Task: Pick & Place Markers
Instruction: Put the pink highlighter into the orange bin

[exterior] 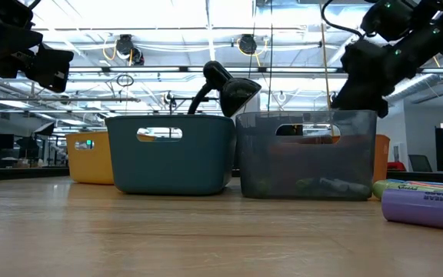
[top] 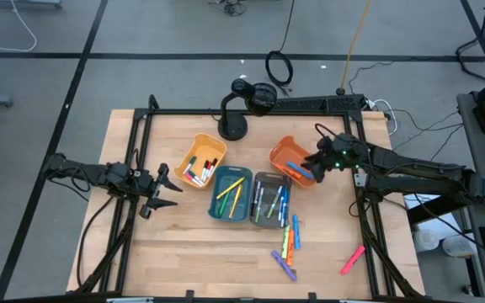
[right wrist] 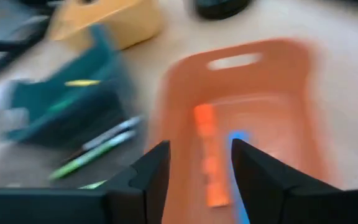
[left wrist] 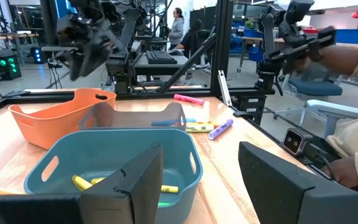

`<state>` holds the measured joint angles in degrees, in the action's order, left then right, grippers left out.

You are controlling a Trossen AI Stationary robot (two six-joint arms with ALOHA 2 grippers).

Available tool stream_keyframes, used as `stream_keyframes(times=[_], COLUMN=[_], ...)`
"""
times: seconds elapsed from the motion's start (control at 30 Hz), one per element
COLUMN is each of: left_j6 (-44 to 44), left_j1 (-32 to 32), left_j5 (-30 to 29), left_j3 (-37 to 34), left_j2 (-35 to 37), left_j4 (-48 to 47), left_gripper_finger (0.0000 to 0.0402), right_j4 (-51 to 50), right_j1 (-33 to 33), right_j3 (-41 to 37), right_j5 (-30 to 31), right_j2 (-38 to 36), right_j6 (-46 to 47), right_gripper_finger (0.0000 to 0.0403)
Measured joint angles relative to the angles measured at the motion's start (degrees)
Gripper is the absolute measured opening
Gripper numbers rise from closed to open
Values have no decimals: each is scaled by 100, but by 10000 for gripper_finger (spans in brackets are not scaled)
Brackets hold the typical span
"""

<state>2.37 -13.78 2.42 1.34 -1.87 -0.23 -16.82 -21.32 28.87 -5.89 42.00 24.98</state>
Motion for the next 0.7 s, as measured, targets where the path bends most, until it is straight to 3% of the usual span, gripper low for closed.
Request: stream_keyframes(times=[0.17,0.27,0.33,0.43,0.57,0.7], left_j6=[0,0,0,0,0,0], left_j1=[-1,-1,0,-2,0,0], left_j5=[2,1,0,1,0,0], left_j3=[0,0,0,0,0,0], left_j2=[1,1,2,1,0,0], left_j4=[1,0,0,0,2,2], left_gripper_finger=[214,214,214,214,214,214], right_j4=[770,1360,1884,2370,2122,1389], right_j1=[225,943,1536,2535,3872,5123], right_j3=[10,10,10,32,180,352], right_j5=[-2300,-2735,-2650,-1962,-833,-189], right_j2=[-2,0,2,19,132,502], right_j6=[1493,2631,3235,3724,4265,5674], right_gripper_finger=[160,155,154,153,153,153])
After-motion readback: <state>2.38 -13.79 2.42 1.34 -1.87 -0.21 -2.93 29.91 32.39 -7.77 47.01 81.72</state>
